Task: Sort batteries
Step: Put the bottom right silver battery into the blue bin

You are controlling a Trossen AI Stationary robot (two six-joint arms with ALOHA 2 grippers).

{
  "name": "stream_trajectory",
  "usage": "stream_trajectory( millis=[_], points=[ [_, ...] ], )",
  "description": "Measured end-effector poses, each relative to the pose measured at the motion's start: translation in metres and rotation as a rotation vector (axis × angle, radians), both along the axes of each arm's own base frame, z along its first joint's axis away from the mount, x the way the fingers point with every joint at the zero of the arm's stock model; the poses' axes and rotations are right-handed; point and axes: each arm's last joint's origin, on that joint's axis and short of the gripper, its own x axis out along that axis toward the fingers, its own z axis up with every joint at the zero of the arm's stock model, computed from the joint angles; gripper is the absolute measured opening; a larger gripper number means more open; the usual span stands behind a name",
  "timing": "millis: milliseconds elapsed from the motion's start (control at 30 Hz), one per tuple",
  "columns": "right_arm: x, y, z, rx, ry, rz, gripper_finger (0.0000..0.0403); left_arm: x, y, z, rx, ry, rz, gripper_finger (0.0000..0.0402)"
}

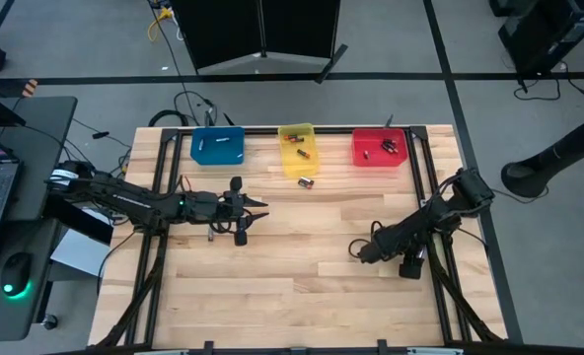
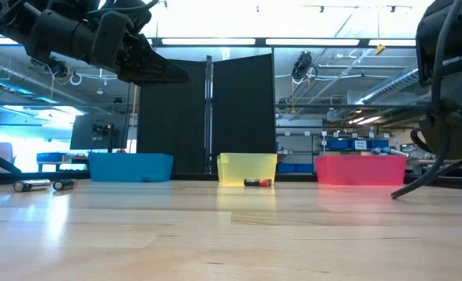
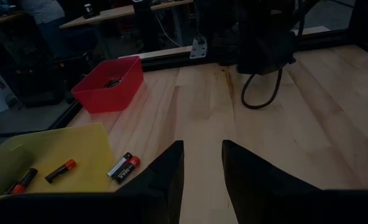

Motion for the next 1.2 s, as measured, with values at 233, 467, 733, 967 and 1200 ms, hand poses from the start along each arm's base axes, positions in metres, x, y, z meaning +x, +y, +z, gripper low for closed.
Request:
stream_trajectory(
  millis=[233, 467, 733, 967, 1200],
  points=[
    [0.014, 0.006, 0.006, 0.032, -0.053, -0.003, 0.0227, 0.0, 0.0, 0.0, 0.0, 0.0, 0.0, 0.0117],
    [0.037, 0.018, 0.019, 0.083, -0.154, 0.005, 0.0227, 0.0, 0.0, 0.0, -0.032, -0.007, 0.007, 0.0117],
    [0.072, 0.039, 0.043, 0.114, -0.374, 0.061, 0.0197, 0.0, 0.0, -0.003, -0.195, -0.013, 0.047, 0.0117],
    [0.098, 0.043, 0.056, 0.053, -0.588, 0.112, 0.0126, 0.009, -0.002, -0.024, -0.352, 0.068, 0.058, 0.0117],
    [0.088, 0.045, 0.058, 0.032, -0.494, 0.106, 0.0104, 0.016, -0.004, -0.037, -0.349, 0.095, 0.051, 0.0117]
  ],
)
